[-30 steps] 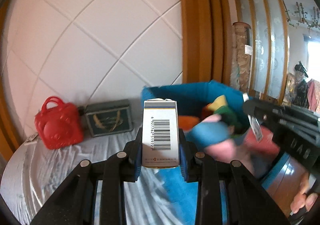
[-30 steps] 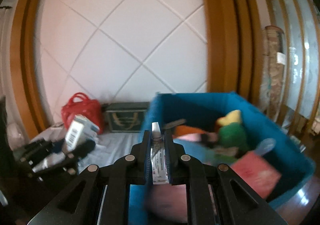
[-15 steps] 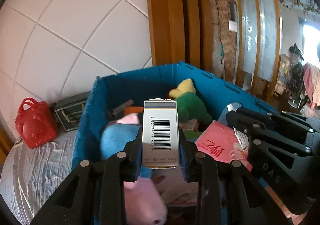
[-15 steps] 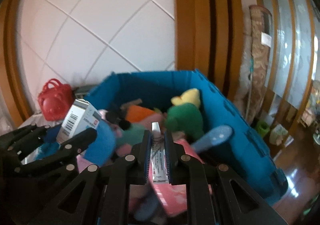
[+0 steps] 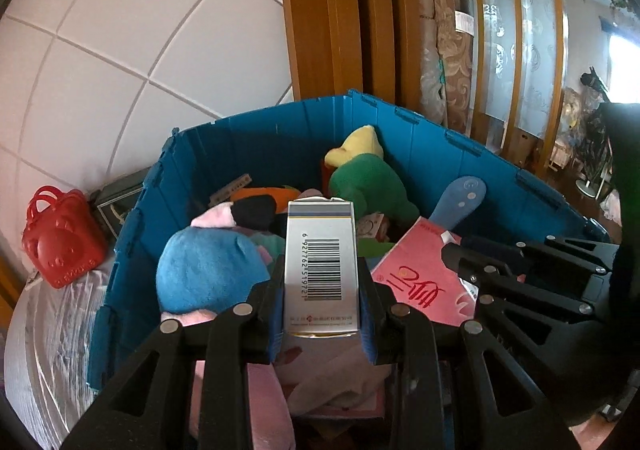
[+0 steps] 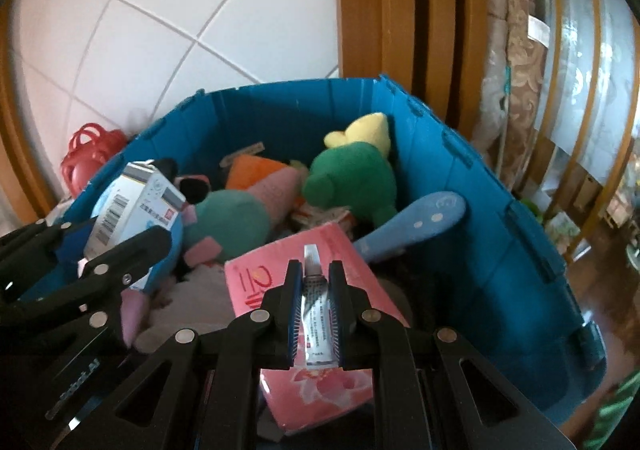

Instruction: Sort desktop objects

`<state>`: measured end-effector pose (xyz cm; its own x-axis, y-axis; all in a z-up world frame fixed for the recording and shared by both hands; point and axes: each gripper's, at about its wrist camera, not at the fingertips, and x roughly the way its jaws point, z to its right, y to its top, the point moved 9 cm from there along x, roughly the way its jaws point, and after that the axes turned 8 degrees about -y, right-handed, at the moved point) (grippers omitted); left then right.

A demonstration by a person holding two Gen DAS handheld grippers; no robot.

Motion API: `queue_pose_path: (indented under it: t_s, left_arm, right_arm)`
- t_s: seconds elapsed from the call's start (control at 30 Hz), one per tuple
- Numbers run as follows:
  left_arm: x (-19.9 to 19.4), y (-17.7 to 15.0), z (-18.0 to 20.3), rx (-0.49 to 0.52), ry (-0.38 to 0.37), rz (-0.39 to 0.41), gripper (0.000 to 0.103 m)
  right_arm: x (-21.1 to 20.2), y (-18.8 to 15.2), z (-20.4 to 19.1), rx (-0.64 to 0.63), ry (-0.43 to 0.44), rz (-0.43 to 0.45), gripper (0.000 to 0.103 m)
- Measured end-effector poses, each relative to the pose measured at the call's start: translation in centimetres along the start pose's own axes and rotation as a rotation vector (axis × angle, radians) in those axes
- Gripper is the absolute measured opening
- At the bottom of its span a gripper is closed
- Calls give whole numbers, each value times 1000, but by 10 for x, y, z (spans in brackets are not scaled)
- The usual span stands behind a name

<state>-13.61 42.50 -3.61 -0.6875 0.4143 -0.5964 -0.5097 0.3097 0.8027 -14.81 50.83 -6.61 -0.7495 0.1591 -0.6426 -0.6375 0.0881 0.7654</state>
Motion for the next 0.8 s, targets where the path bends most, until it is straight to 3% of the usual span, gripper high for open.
queue_pose_path:
  t_s: [0.1,0.13,0.17,0.2,0.23,0.3,0.43,0.57,0.67,0.8]
  left_arm:
    - [-1,-3,-3,-7,11,-9,36]
    - [-3,-3,-4,-12,15,-2,45]
    - [-4,-2,-4,-14,17,5,56]
    - [-6,-1,-5,-19,25,16,59]
    - [-9,-1,-6,-26,27,24,62]
    - [-16,-1,-10,-55,6,31,66]
    - [-31,0,-14,-73,9,56,77]
    - [-52,3,-15,-75,18,98,82]
    - [-70,4,-16,-76,48,140,98]
    - [-91,6,-18,-77,98,205,100]
  right_arm:
    - [1,-1,4,3,-11,1,16]
    - [1,-1,4,1,-14,4,19]
    - [1,0,5,1,-18,6,29]
    - [-1,0,6,2,-21,10,42]
    - [-2,1,8,5,-32,13,46]
    - [-9,2,15,14,-59,26,67]
    - [-27,6,24,23,-77,63,86]
    - [-48,11,30,23,-109,107,103]
    - [-61,12,31,28,-111,125,103]
    - [-77,11,31,28,-118,144,103]
